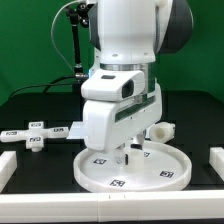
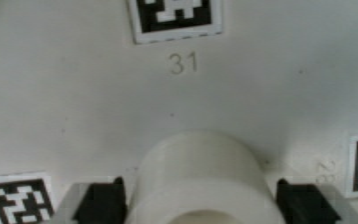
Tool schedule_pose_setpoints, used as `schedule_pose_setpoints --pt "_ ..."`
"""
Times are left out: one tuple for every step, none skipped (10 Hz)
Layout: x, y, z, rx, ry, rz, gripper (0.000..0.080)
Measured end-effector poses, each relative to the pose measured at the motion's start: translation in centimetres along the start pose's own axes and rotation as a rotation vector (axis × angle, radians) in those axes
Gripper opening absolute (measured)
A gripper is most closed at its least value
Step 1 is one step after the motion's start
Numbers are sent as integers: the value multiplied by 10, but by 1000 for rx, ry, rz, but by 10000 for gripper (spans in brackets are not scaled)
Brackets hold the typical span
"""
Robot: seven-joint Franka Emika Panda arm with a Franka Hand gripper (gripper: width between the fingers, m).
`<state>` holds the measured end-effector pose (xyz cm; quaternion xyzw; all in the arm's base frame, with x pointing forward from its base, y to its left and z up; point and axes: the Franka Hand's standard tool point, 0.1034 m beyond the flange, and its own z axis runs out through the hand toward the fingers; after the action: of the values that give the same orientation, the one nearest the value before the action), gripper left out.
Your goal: Assemble round table
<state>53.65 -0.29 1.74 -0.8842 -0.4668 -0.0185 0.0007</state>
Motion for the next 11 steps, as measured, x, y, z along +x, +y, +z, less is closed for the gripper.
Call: schedule_pose_setpoints --pt "4 -1 0 -2 5 -6 406" --pt "9 0 0 2 4 -12 406" --pt "17 0 0 3 8 -15 406" --pt "24 0 1 0 12 -18 406" --pt "31 -1 1 -2 16 -11 406" --pt "40 -3 1 -4 19 1 407" --pt "44 -3 1 -8 18 10 407" --pt "45 -1 1 -8 17 21 407" --pt "46 0 1 -7 15 24 407" --pt "46 0 1 -4 12 24 407" --pt "46 0 1 -3 12 24 407"
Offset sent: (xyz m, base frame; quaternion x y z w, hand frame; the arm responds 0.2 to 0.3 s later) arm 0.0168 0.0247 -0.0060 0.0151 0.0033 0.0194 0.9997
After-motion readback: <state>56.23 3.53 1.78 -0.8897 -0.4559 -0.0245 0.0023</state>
